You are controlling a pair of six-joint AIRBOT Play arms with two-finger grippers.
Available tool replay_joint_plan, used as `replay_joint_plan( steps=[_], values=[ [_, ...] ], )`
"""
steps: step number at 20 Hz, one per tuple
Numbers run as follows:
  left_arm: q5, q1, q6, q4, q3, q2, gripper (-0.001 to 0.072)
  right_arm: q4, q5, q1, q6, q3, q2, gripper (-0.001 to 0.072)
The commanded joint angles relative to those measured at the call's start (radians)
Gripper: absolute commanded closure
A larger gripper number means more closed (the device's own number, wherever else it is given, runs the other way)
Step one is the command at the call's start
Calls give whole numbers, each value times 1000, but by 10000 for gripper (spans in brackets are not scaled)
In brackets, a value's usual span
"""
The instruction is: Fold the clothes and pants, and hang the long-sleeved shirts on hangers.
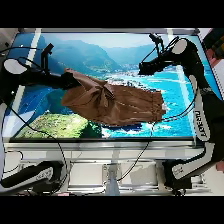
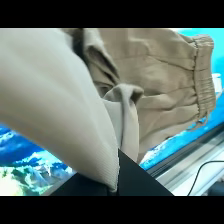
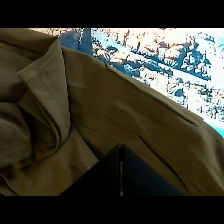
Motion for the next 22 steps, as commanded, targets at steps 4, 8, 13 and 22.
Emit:
replay_joint_plan(
  steps=[4,8,13,22],
  values=[
    [-64,-32,-25,35,87,12,694,2,-58,60,-11,-1,0,682],
    [-117,-33,-35,40,174,20,694,6,-64,60,-11,-1,-1,682],
    [-127,-34,-36,43,228,26,694,16,-76,92,-8,-2,-10,683],
    [-129,-70,-55,35,341,26,693,152,-243,282,46,-197,-59,684]
  ],
)
